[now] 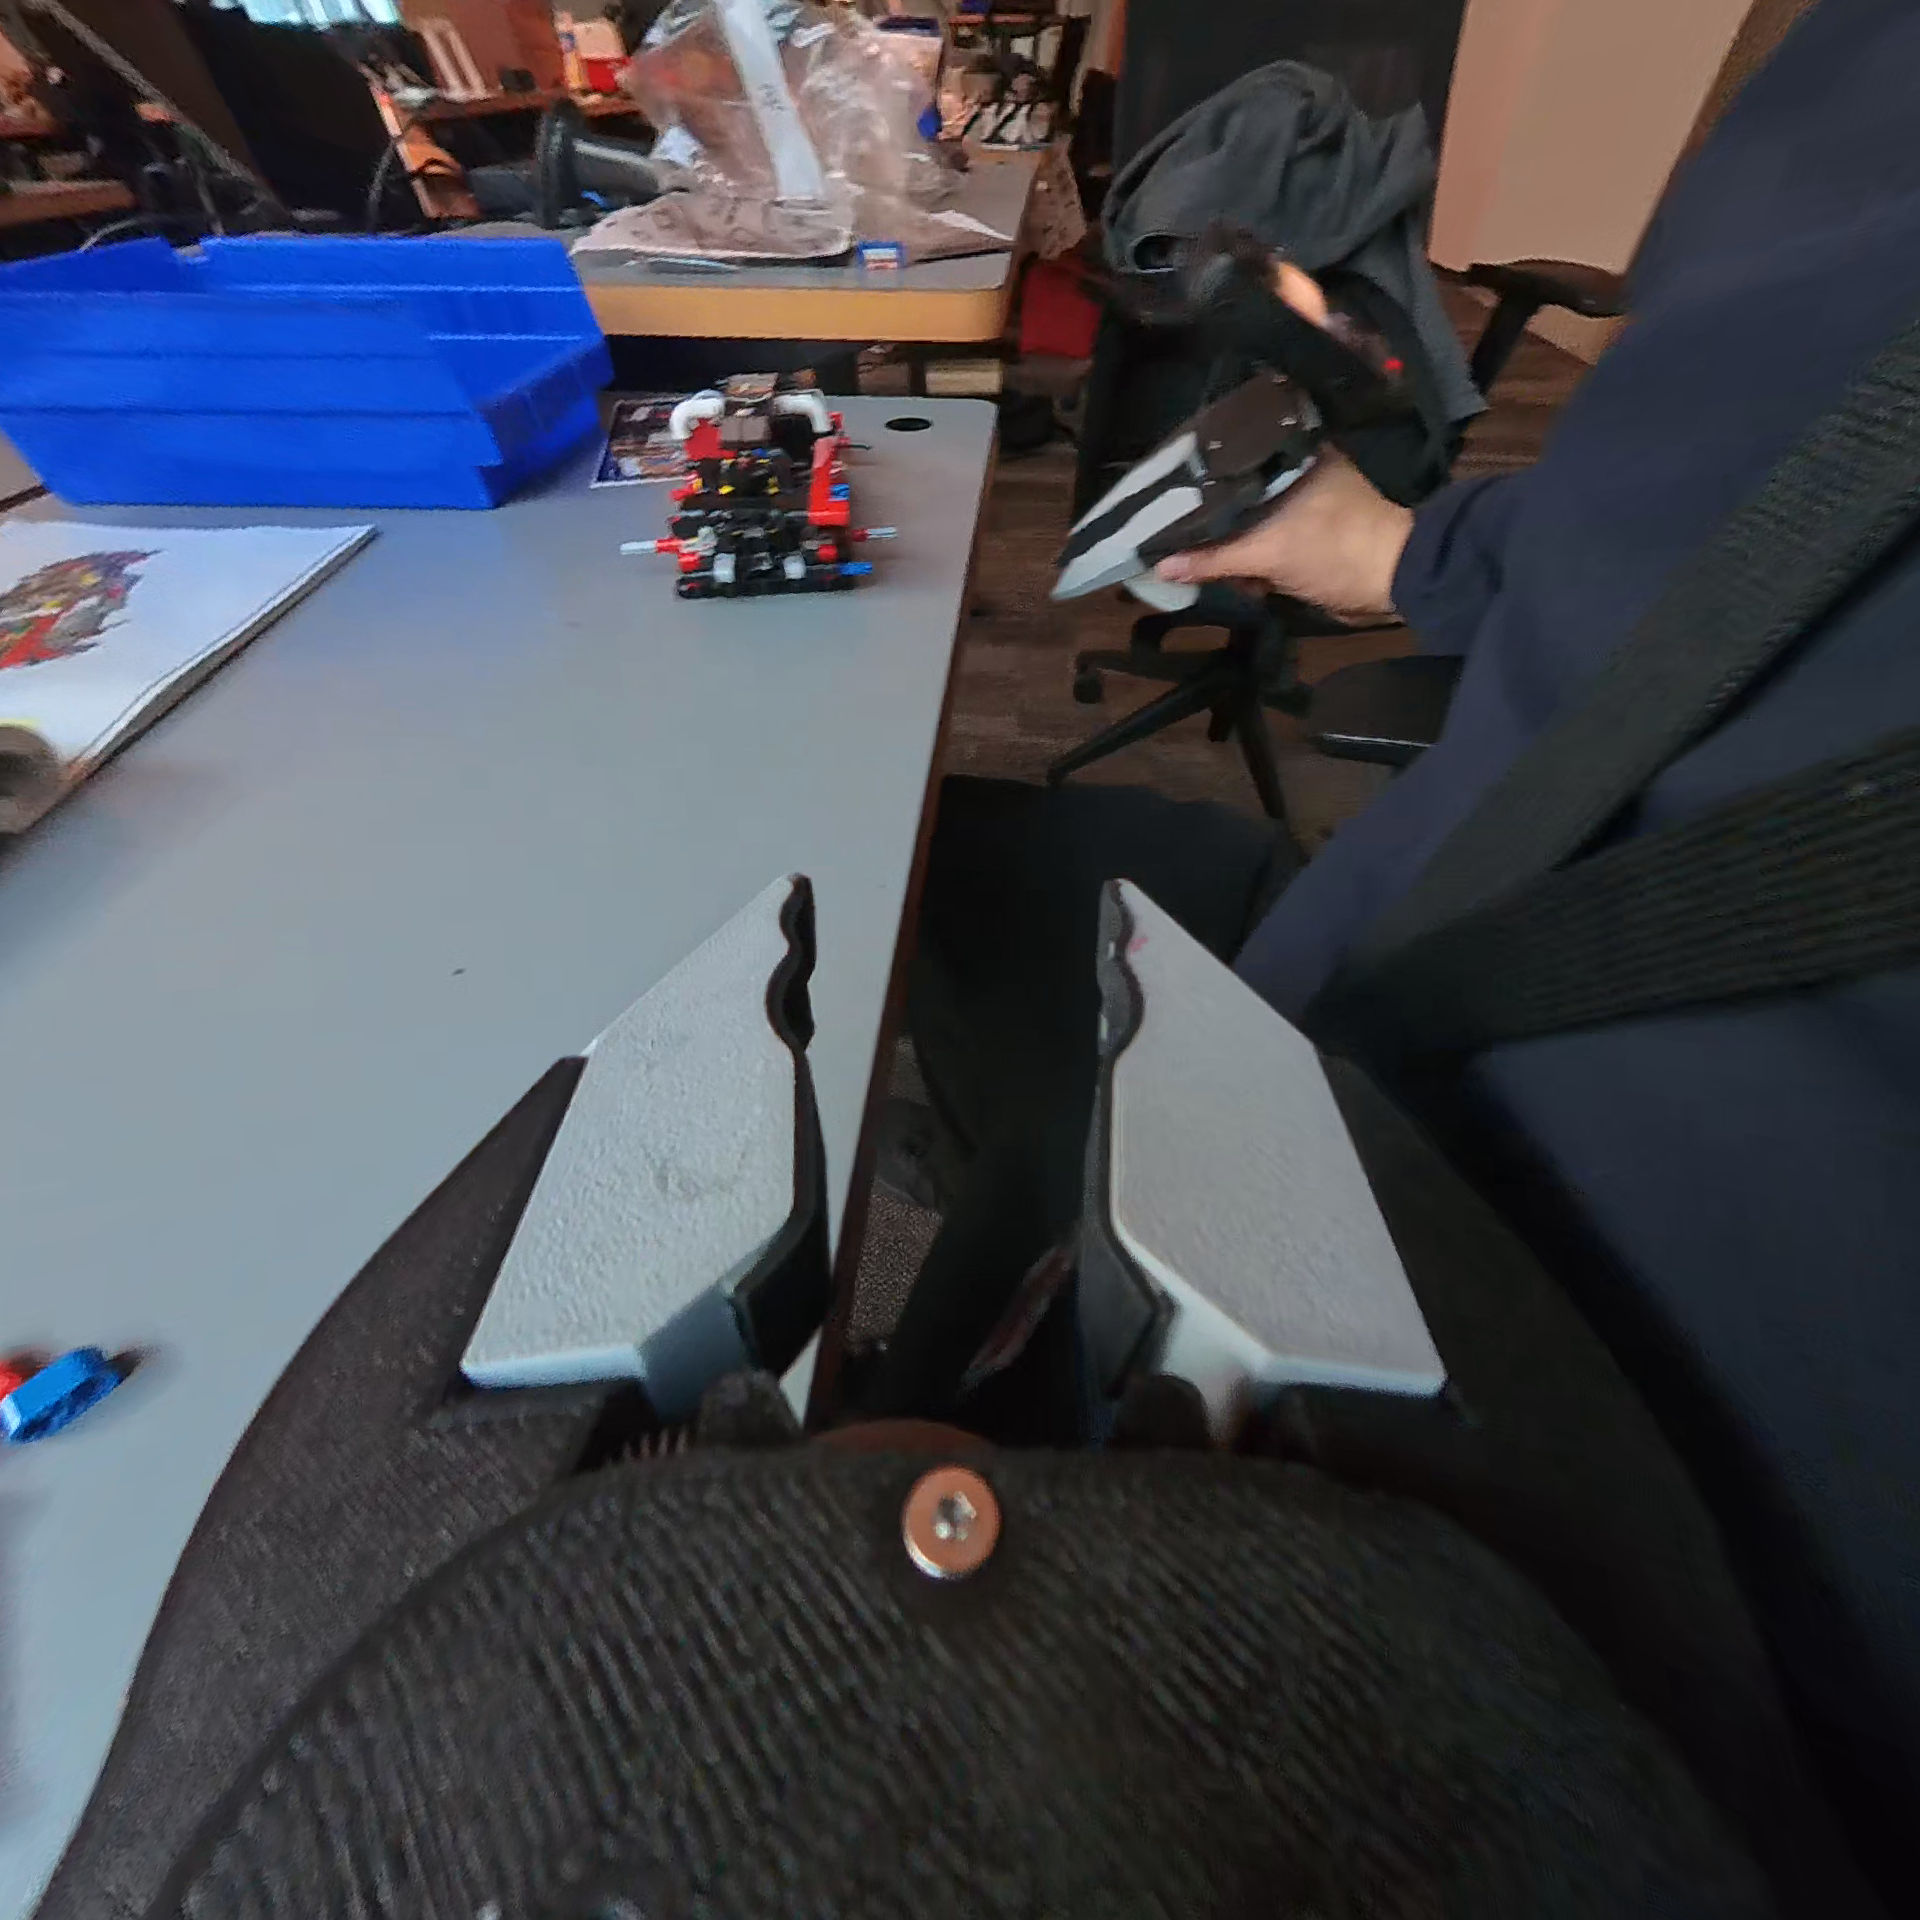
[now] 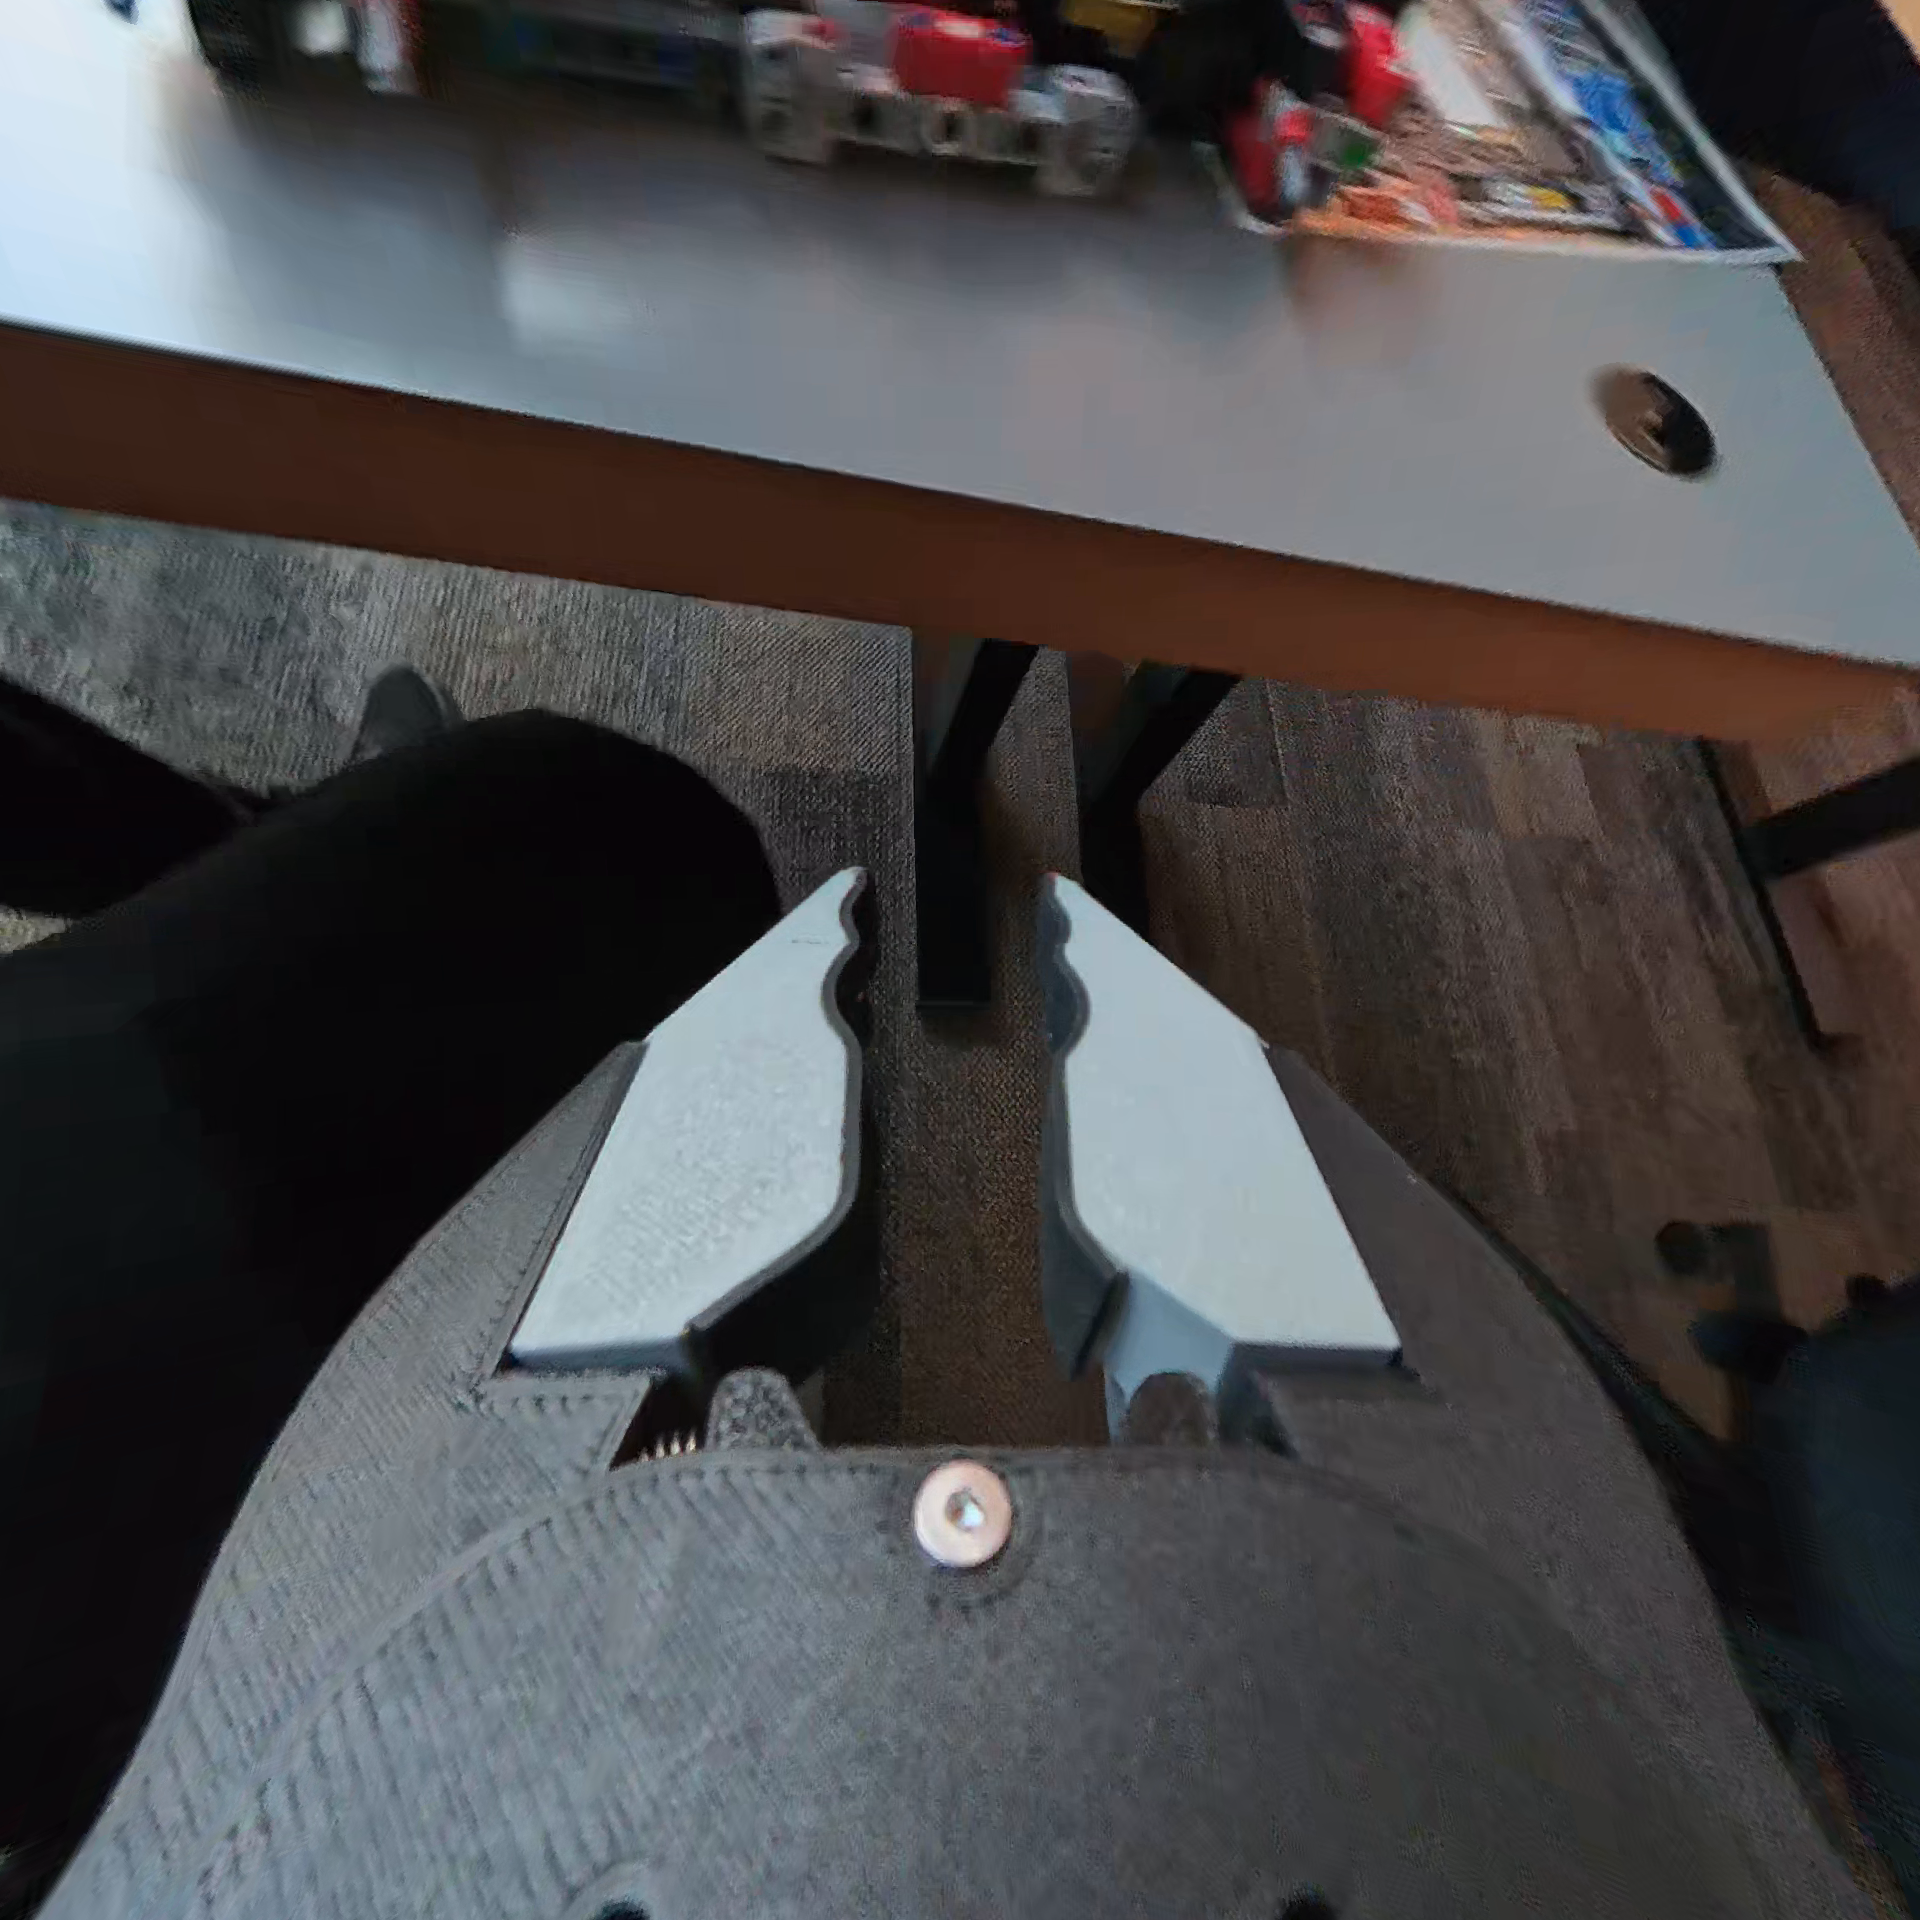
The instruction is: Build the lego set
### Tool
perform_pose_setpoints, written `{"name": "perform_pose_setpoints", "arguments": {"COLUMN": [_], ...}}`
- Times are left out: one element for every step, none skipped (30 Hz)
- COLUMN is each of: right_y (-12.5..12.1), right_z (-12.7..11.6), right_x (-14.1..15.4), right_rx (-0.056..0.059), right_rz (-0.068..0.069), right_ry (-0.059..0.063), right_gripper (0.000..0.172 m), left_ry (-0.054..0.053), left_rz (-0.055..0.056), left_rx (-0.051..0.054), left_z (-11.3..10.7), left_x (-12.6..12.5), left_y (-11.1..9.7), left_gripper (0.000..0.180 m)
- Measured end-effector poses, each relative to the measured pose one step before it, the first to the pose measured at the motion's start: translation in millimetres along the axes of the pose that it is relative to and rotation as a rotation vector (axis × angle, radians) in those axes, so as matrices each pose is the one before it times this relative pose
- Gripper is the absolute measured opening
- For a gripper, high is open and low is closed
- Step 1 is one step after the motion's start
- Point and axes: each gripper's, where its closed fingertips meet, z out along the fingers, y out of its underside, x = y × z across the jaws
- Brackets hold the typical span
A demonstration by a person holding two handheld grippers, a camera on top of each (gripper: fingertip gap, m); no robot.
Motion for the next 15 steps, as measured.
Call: {"name": "perform_pose_setpoints", "arguments": {"right_y": [2.70, 1.21, -0.44, -2.30, -4.47, -6.37, -7.98, -9.49, -10.21, -10.59, -11.53, -11.84, -10.67, -8.95, -7.34], "right_z": [-2.31, -1.55, -1.08, -1.16, -1.56, -2.03, -2.43, -2.36, -1.88, -1.28, -0.87, -0.25, 0.65, 1.47, 2.11], "right_x": [7.74, 6.50, 5.36, 3.99, 3.21, 2.70, 2.15, 1.61, 1.30, 1.15, 0.46, -0.53, -0.89, -2.50, -5.03], "right_rx": [0.0161, 0.0183, 0.0218, 0.0253, 0.0291, 0.0323, 0.0345, 0.0354, 0.0306, 0.0243, 0.0260, 0.0282, 0.0241, 0.0186, 0.0146], "right_rz": [0.0422, 0.0413, 0.0368, 0.0291, 0.0197, 0.0106, 0.0046, 0.0016, 0.0001, 0.0002, 0.0015, 0.0054, 0.0127, 0.0180, 0.0216], "right_ry": [0.0118, 0.0094, 0.0093, 0.0075, 0.0095, 0.0113, 0.0101, 0.0063, 0.0008, -0.0043, -0.0128, -0.0226, -0.0261, -0.0363, -0.0527], "right_gripper": [0.030, 0.032, 0.033, 0.034, 0.036, 0.037, 0.037, 0.037, 0.038, 0.039, 0.040, 0.042, 0.046, 0.047, 0.047], "left_ry": [-0.0181, -0.0170, -0.0181, -0.0103, 0.0016, -0.0033, -0.0076, 0.0046, 0.0076, -0.0013, -0.0001, 0.0018, -0.0015, 0.0037, 0.0046], "left_rz": [-0.0103, -0.0105, -0.0149, -0.0183, -0.0175, -0.0139, -0.0121, -0.0109, -0.0128, -0.0151, -0.0109, -0.0049, -0.0015, 0.0028, 0.0044], "left_rx": [0.0013, 0.0055, 0.0095, 0.0153, 0.0164, 0.0123, 0.0087, 0.0093, 0.0063, -0.0005, -0.0022, 0.0004, -0.0002, -0.0002, -0.0065], "left_z": [-0.40, -0.24, -0.49, -0.59, -0.45, -0.25, 0.12, 0.72, 1.11, 1.69, 1.85, 1.76, 1.80, 1.87, 1.94], "left_x": [-5.90, -5.76, -5.96, -4.66, -2.79, -3.20, -3.41, -1.34, -0.53, -1.48, -0.94, -0.14, -0.15, 0.82, 0.84], "left_y": [1.48, 0.08, -0.90, -2.06, -2.44, -2.02, -1.76, -2.07, -1.26, -0.08, 0.35, -0.05, -0.30, -0.23, 0.66], "left_gripper": [0.053, 0.053, 0.053, 0.053, 0.053, 0.053, 0.053, 0.054, 0.054, 0.054, 0.055, 0.055, 0.055, 0.055, 0.055]}}
